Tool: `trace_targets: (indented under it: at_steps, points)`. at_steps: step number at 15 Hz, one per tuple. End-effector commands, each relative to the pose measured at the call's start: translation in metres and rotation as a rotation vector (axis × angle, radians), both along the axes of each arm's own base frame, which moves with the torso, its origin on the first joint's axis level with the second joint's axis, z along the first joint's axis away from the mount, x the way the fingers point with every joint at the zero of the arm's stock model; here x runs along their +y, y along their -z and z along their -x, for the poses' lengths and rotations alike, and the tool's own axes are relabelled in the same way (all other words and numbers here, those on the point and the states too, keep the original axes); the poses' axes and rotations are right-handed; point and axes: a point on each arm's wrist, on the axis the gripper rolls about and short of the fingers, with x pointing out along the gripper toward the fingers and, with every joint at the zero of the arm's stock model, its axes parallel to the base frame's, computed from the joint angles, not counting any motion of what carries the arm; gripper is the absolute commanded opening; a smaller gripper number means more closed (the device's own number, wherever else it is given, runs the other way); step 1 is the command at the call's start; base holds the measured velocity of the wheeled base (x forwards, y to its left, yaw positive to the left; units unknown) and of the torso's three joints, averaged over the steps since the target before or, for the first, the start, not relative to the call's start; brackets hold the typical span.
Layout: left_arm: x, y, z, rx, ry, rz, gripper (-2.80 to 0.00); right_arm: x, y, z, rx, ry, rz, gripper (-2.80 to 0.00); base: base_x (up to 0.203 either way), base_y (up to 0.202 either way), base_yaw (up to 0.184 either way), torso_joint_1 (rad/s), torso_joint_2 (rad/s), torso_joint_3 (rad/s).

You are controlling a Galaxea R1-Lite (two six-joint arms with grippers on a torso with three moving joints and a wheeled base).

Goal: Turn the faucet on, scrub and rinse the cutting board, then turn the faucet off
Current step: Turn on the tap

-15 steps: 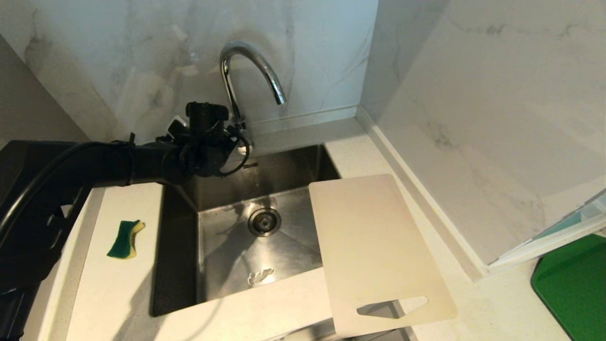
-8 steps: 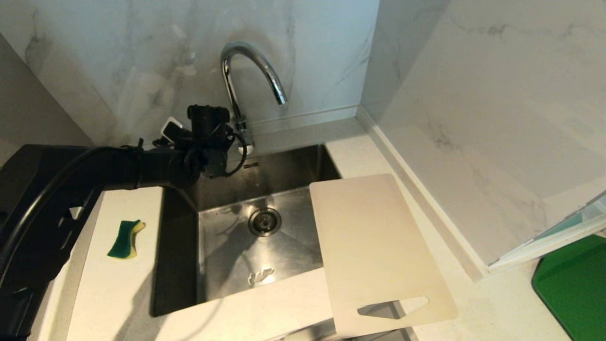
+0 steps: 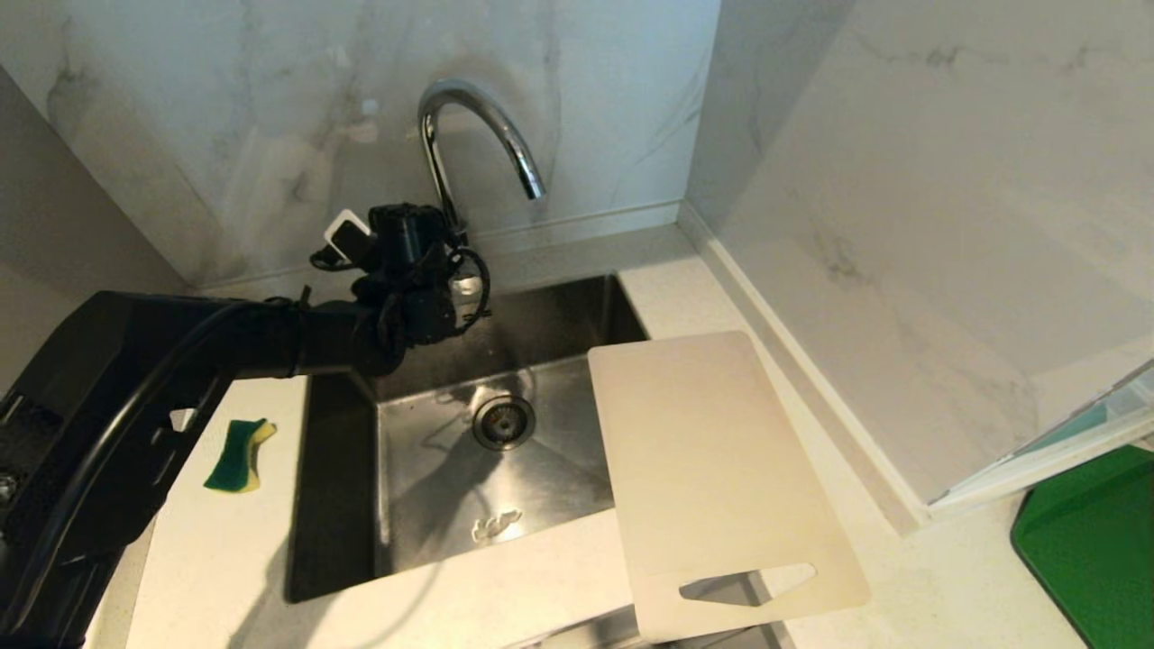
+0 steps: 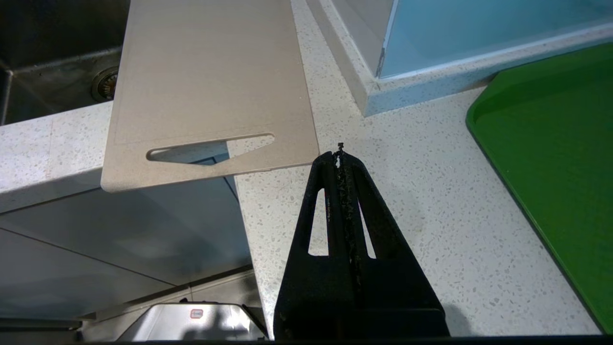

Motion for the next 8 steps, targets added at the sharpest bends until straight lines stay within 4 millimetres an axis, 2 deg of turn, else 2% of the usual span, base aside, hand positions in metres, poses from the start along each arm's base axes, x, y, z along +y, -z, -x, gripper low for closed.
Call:
trace_targets:
  at_steps: [1, 8]
  points:
    - [0.0007, 0.0065, -0.0033, 0.007, -0.008, 0.0, 0.0, 0.0, 0.0001, 0.0, 0.0, -0.001, -0.001, -2.8, 0.0, 0.0, 0.0, 0.0, 0.0, 0.0]
    - [0.0077, 0.0085, -0.0074, 0.011, -0.011, -0.005, 0.0, 0.0, -0.0001, -0.0001, 0.001, -0.001, 0.0, -2.8, 0.0, 0.0, 0.0, 0.0, 0.0, 0.0]
